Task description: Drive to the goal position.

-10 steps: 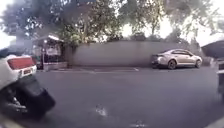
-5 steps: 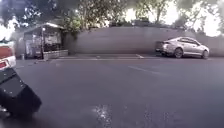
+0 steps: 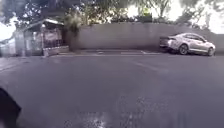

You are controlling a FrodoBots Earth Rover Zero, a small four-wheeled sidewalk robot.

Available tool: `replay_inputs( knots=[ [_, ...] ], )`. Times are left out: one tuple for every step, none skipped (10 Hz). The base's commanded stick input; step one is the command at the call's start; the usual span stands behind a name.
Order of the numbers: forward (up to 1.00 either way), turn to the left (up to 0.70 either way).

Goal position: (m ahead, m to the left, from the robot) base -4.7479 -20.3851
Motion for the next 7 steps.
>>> replay_inputs(
  knots=[
    [0.45,-0.09],
    [0.45,-0.23],
    [0.45,-0.26],
    [0.45,-0.26],
    [0.45,-0.26],
    [0.45,-0.26],
    [0.45,-0.26]
  ],
)
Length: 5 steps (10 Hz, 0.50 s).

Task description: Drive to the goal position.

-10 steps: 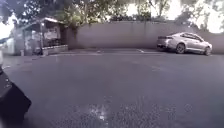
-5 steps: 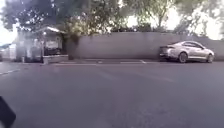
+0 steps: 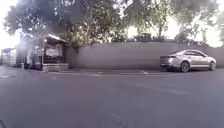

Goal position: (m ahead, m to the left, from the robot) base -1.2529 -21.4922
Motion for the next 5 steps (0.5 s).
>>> replay_inputs(
  knots=[
    [0.45,-0.26],
    [0.45,-0.26],
    [0.45,-0.26],
    [0.45,-0.26],
    [0.45,-0.26]
  ],
)
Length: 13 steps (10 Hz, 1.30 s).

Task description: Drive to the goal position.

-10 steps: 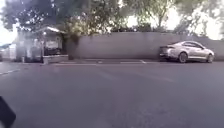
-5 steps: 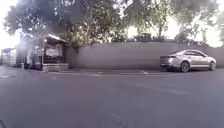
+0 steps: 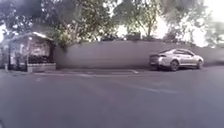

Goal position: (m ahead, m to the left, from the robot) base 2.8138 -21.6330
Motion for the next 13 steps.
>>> replay_inputs(
  knots=[
    [0.45,-0.26],
    [0.45,-0.26],
    [0.45,-0.26],
    [0.45,-0.26],
    [0.45,-0.26],
    [0.45,-0.27],
    [0.45,-0.27],
    [0.45,-0.26],
    [0.45,-0.25],
    [0.45,-0.23],
    [0.45,-0.02],
    [0.45,0.00],
    [0.45,0.00]
  ],
)
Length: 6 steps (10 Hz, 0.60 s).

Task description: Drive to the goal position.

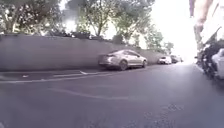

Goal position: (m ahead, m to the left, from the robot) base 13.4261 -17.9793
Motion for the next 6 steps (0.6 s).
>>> replay_inputs(
  knots=[
    [0.45,0.00],
    [0.45,-0.04],
    [0.45,-0.22],
    [0.45,-0.27],
    [0.45,-0.26],
    [0.45,-0.26]
  ],
)
